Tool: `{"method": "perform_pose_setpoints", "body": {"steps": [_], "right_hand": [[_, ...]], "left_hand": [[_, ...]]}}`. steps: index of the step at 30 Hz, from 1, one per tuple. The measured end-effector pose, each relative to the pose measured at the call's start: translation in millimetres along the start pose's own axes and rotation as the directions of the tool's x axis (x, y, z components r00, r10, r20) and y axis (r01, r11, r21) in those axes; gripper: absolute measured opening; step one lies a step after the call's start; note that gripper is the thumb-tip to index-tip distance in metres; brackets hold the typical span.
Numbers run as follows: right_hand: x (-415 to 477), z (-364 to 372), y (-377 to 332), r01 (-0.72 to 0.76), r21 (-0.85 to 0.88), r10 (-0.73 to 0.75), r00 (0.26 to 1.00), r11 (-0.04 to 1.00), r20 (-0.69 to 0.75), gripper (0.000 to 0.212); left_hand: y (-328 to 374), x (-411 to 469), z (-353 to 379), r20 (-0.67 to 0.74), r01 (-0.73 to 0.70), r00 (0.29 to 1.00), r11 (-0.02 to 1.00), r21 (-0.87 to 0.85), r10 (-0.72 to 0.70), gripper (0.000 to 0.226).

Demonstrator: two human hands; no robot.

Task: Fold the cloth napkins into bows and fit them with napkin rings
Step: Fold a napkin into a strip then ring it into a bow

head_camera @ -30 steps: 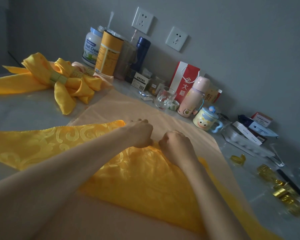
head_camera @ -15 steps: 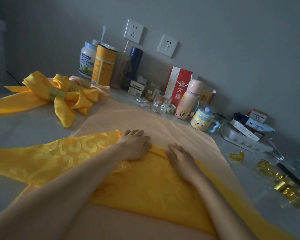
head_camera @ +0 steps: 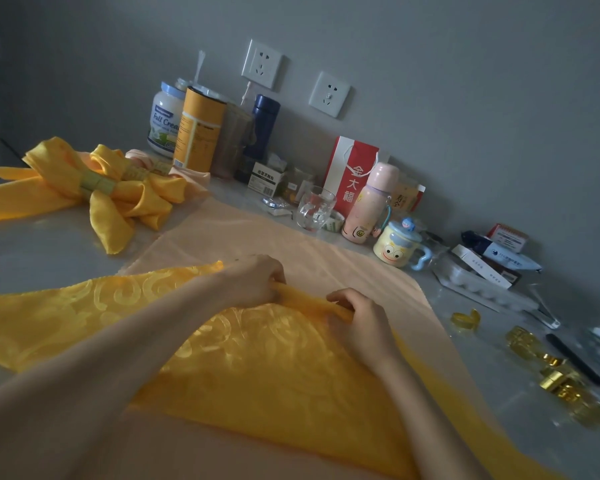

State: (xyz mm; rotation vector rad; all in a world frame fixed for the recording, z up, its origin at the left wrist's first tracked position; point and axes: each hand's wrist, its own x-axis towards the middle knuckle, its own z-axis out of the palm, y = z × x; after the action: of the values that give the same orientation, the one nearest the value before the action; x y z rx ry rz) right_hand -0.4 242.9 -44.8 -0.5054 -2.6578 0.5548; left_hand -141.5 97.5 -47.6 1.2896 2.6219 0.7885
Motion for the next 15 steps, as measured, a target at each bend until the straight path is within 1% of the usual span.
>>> {"method": "perform_pose_setpoints", "body": {"steps": [2,3,6,8,9,11,13,14,15], "right_hand": [[-1.0,2.9,-2.9,0.016,-0.055,-0.018,0.998,0.998,-0.052,0.016],[-2.3,4.2,-4.8,0.025,-0.098,-0.031,0.998,0.995,-0.061,0.015],[-4.4,4.6,-6.5,0.088,-0.214,-0.105,0.992,0.973,-0.068,0.014],[-6.5,3.4,-7.4,0.13,-0.235,-0.146,0.988,0.963,-0.049,0.008],[-8.1,2.6,-7.7,0.142,-0.237,-0.153,0.988,0.961,-0.029,0.008],[-10.7,0.9,-8.0,0.141,-0.249,-0.139,0.99,0.958,0.024,0.013],[-13.0,-0.3,-8.2,0.122,-0.241,-0.114,0.992,0.963,0.048,0.012],[-12.8,-0.3,-7.9,0.11,-0.238,-0.103,0.994,0.965,0.041,0.009],[-12.8,-0.2,-8.2,0.095,-0.236,-0.092,0.995,0.967,0.025,0.01]], "left_hand": [[6.0,-3.7,5.9,-0.117,-0.053,0.991,0.993,0.104,0.065,0.019],[7.8,-6.4,9.0,-0.152,-0.078,0.983,0.987,0.143,0.1,0.018],[12.8,-8.1,10.4,-0.156,-0.123,0.976,0.976,0.182,0.152,0.021],[18.7,-8.6,5.5,-0.094,-0.114,0.987,0.977,0.178,0.132,0.026],[21.8,-8.7,3.8,-0.059,-0.089,0.993,0.982,0.168,0.101,0.03],[26.7,-7.7,2.4,-0.025,-0.02,0.999,0.993,0.112,0.023,0.039],[27.9,-6.8,3.4,-0.039,0.016,0.999,0.995,0.096,-0.013,0.043],[27.6,-6.6,4.5,-0.048,0.021,0.999,0.993,0.113,-0.015,0.041],[27.9,-7.7,5.7,-0.059,0.021,0.998,0.99,0.137,-0.013,0.036]]}}
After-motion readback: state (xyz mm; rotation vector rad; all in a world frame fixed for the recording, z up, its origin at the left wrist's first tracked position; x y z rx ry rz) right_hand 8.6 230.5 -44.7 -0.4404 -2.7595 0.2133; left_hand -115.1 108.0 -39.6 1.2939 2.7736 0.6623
